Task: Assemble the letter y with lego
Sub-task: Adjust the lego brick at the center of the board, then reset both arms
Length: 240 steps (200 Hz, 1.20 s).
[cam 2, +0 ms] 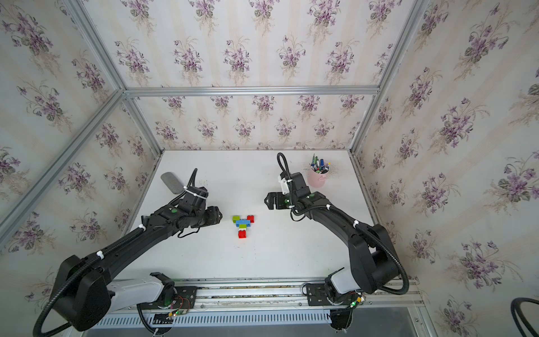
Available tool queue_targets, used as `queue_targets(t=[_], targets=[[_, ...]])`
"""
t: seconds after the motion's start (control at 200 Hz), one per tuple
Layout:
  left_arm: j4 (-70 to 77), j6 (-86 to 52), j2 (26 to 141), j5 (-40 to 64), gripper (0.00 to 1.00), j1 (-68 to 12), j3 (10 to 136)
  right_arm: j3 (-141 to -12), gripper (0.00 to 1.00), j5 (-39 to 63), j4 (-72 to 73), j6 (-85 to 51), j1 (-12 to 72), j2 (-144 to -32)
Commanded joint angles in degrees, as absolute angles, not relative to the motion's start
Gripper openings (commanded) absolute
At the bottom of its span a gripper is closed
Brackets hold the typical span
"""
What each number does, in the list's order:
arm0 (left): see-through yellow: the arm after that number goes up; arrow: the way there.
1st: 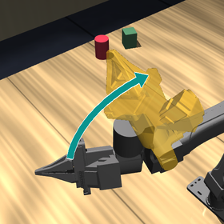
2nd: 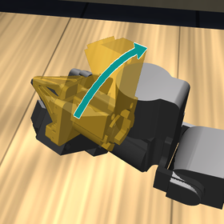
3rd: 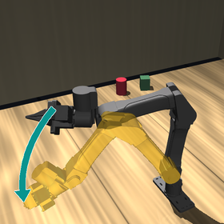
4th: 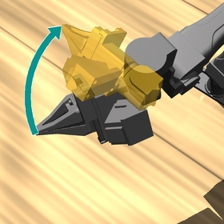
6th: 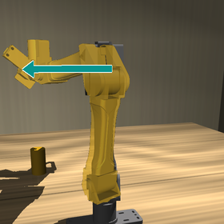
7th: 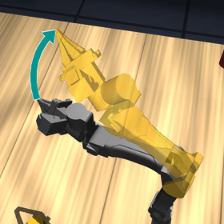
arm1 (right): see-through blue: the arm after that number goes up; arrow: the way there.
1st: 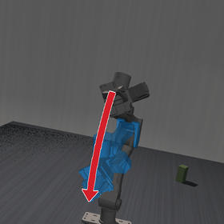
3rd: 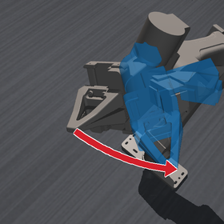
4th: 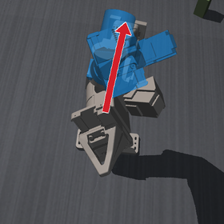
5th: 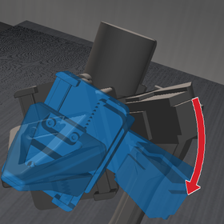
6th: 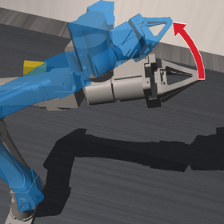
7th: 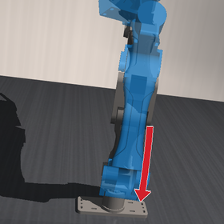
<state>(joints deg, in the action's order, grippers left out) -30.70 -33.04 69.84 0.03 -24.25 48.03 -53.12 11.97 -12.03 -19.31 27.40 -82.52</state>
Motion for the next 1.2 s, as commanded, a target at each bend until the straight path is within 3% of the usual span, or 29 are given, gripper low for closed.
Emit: queue_targets(t=[0.0, 0.015, 0.035, 0.235, 0.425, 0.645, 0.859, 1.054, 1.194], targets=[[-32.63, -29.54, 68.37, -5.05, 0.87, -21.71, 49.34, -51.83, 1.0, 1.13, -6.22, -20.61, 26.83, -80.3], [-32.69, -29.18, 68.21, -5.67, 0.96, -21.31, 49.61, -51.58, 1.0, -0.78, -5.74, -20.64, 26.78, -79.94], [-32.62, -28.64, 68.14, -6.52, 0.99, -20.89, 49.87, -51.16, 1.0, -3.16, -4.91, -20.53, 26.8, -79.35], [-28.42, -22.36, 68.65, -19.37, 0.99, -17.47, 52.6, -44.4, 1.0, -35.74, 7.94, -18.53, 25.87, -77.29], [-15.9, -11.93, 74.28, -30.87, 0.99, -13.36, 50.53, -37.34, 1.0, -47.54, 25.25, -11.99, 21.39, -82.08], [4.99, -7.51, 80.27, -30.31, 0.99, -7.25, 43.04, -30.85, 1.0, -43.01, 48.08, -2.24, 17.23, -85.8], [16.69, -6.84, 84.11, -27.43, 0.99, -5.82, 38.16, -28.14, 1.0, -34.1, 48.52, -3.62, 13.54, -82.66], [27.57, -5.32, 84.6, -24.84, 0.99, -6.02, 31.94, -29.68, 1.0, -31.05, 39.23, -4.55, 11.02, -82.1], [38.88, -0.17, 84.82, -19.24, 0.99, -7.89, 26.33, -19.23, 1.0, -30.32, 55.59, -1.8, 10.86, -82.09]])
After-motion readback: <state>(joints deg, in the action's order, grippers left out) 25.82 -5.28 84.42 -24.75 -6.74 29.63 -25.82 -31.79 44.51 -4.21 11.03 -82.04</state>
